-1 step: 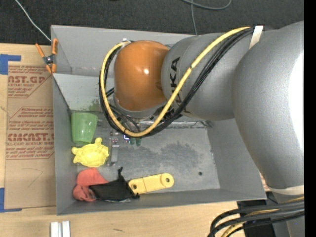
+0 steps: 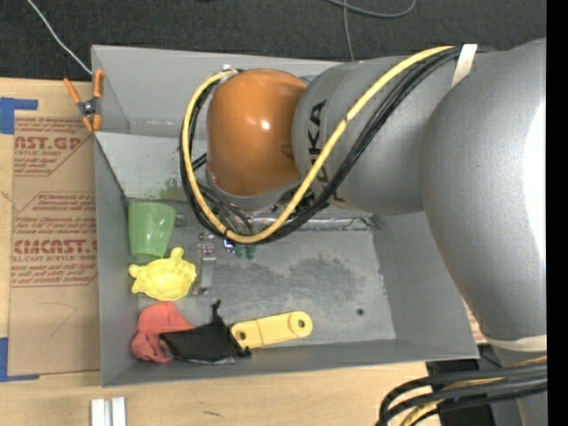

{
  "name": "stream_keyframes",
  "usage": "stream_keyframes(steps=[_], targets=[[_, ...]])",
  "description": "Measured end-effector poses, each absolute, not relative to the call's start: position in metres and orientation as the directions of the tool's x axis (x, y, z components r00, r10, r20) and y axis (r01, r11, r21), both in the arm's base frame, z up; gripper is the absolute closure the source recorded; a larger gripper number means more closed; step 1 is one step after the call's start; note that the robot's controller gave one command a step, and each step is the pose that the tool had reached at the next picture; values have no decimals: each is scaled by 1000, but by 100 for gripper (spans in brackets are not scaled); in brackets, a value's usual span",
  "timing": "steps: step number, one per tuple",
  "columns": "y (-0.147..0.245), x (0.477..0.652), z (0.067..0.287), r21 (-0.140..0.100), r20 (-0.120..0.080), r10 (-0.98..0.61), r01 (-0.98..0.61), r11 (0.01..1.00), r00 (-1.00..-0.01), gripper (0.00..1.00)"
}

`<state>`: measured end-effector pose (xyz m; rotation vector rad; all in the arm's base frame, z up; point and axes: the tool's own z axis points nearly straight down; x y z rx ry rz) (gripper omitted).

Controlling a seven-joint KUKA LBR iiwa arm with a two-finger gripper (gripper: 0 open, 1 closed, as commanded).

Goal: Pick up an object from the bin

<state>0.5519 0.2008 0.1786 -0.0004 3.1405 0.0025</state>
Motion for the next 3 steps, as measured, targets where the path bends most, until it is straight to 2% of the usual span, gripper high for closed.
stream_keyframes(steps=[1, 2, 3], targets=[[218, 518, 109, 1, 1, -133, -133, 991, -991, 0], [230, 527, 82, 2, 3, -248, -248, 969, -969, 0], [205, 487, 72, 7, -16, -108, -108, 994, -994, 0]])
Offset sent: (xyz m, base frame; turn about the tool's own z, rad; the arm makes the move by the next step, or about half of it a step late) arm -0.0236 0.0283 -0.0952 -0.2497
